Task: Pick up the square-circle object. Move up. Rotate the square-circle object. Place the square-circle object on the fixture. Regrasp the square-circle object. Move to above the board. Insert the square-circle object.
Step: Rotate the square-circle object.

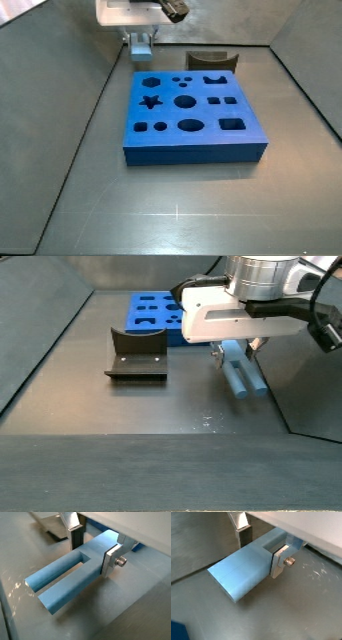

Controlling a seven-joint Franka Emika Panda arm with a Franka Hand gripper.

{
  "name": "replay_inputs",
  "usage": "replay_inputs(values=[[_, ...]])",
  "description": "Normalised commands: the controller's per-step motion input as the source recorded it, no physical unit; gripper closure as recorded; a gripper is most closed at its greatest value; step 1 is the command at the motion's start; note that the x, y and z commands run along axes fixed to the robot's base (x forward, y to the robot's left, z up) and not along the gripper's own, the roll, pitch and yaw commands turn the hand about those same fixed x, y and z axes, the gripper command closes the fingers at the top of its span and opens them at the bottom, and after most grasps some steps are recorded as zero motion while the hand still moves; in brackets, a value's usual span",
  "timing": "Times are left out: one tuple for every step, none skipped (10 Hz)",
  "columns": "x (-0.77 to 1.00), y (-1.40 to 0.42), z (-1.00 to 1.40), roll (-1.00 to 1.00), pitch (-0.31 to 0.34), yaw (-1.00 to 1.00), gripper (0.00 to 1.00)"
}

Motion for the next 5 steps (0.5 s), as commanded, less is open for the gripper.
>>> replay_inputs(values=[[0.0,0.01,0.01,0.0,-0.006,-0.55,1.0],[0.0,0.01,0.01,0.0,-0.006,-0.36,1.0],[0.0,0.01,0.01,0.0,-0.006,-0.24,1.0],[0.0,0.0,-0.74,0.0,0.0,0.0,1.0],[0.01,0.0,-0.73,0.0,-0.007,0.03,1.0]])
